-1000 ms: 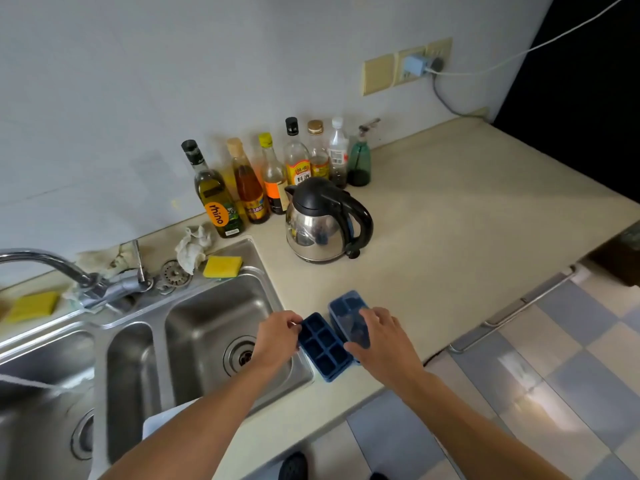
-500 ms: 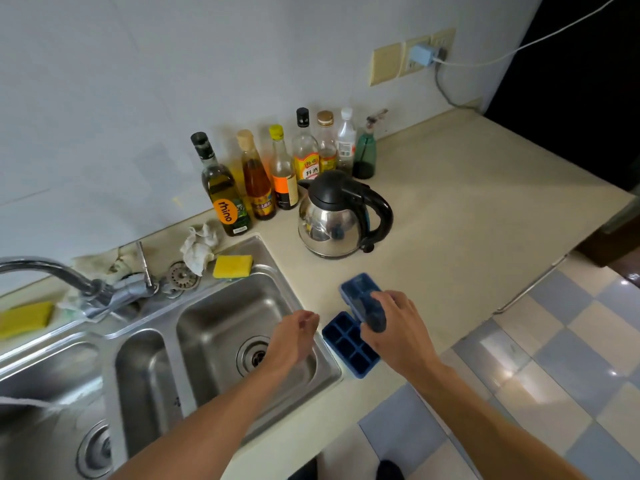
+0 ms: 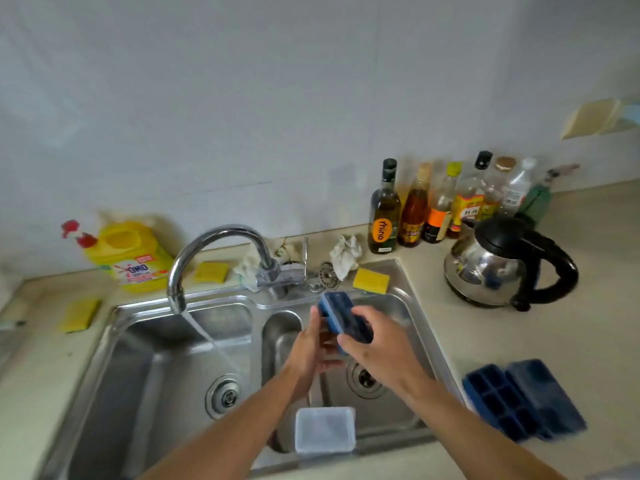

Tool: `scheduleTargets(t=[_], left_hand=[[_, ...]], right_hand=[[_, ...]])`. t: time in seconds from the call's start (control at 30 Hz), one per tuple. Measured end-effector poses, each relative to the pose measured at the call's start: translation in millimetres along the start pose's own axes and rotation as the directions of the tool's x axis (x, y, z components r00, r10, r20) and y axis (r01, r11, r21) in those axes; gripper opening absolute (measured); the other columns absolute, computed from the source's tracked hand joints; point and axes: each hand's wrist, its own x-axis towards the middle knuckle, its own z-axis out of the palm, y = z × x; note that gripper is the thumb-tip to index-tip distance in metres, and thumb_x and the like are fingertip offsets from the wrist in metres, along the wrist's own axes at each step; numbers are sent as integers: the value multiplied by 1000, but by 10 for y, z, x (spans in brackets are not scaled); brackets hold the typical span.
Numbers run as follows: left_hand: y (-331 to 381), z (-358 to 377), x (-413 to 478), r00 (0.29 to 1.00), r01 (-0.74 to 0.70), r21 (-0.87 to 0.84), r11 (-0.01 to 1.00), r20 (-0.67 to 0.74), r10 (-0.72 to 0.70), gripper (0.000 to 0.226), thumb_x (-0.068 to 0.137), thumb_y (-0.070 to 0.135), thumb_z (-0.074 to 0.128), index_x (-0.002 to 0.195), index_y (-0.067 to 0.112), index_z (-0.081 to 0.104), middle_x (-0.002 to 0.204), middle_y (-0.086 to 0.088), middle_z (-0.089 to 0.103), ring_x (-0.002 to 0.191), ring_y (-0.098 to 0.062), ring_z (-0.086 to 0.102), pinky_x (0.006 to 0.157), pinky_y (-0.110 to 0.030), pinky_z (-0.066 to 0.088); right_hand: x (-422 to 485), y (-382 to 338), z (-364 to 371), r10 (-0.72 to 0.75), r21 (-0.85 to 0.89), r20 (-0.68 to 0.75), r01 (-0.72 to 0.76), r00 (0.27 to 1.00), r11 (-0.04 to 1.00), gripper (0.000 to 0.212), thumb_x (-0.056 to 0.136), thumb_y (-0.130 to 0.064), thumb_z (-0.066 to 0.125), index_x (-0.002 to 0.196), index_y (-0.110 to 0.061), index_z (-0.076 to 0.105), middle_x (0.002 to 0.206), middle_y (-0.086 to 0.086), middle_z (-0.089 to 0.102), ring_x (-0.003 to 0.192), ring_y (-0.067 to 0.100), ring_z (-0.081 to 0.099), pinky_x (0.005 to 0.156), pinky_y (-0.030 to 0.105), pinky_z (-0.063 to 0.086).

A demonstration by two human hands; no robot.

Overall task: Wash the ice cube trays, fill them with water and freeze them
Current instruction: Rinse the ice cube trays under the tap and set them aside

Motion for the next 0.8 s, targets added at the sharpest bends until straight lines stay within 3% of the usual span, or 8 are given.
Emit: scheduleTargets(t=[0.1,0.23,0.37,0.47,0.57,0.8], left_hand=[[-8,-350,-72,995,10,-101,995,-100,-20,71,79,81,40,109,27,74,106,-8,77,99,-27,74,86,-52,60],[-79,-664,-209,970,7,-190,982,-236,-53,71,77,84,39,106,29,73,99,-8,78,90,-26,76,65,-39,61],[-97,-933,-336,944,20,-140,990,-324,-65,70,84,83,32,112,30,69,91,-4,79,84,-21,77,63,-37,61],[-78,-1121,-352,934,41,-79,996,-350,-66,74,89,82,27,116,28,70,94,-6,79,87,-23,77,69,-43,63],[-55,-1308,-325,936,58,-40,998,-345,-68,75,92,80,24,112,26,71,89,-8,79,80,-25,76,66,-40,62],[123,-1962,-55,960,104,38,994,-265,-90,74,96,75,22,115,20,68,87,-10,76,69,-23,71,54,-31,54]], right_hand=[[74,-211,344,-44,51,127,38,991,998,56,72,-58,66,125,-40,58,108,-21,67,96,-5,64,84,24,57],[127,-398,671,-113,53,272,103,956,993,52,76,-59,64,124,-38,58,103,-21,67,89,-7,65,69,10,50],[149,-557,910,-133,-40,417,164,899,986,56,80,-65,60,120,-26,61,103,-10,68,87,5,65,78,26,56],[171,-640,1050,-108,-15,469,130,877,991,63,77,-69,61,125,-28,60,104,-13,65,93,5,63,81,22,53],[238,-699,1218,-71,-3,497,84,865,996,72,78,-66,63,138,-28,56,124,-11,66,108,4,62,89,22,49],[529,-1017,1812,43,-15,471,-40,881,999,52,74,-62,63,119,-36,58,89,-7,72,68,7,69,72,36,63]])
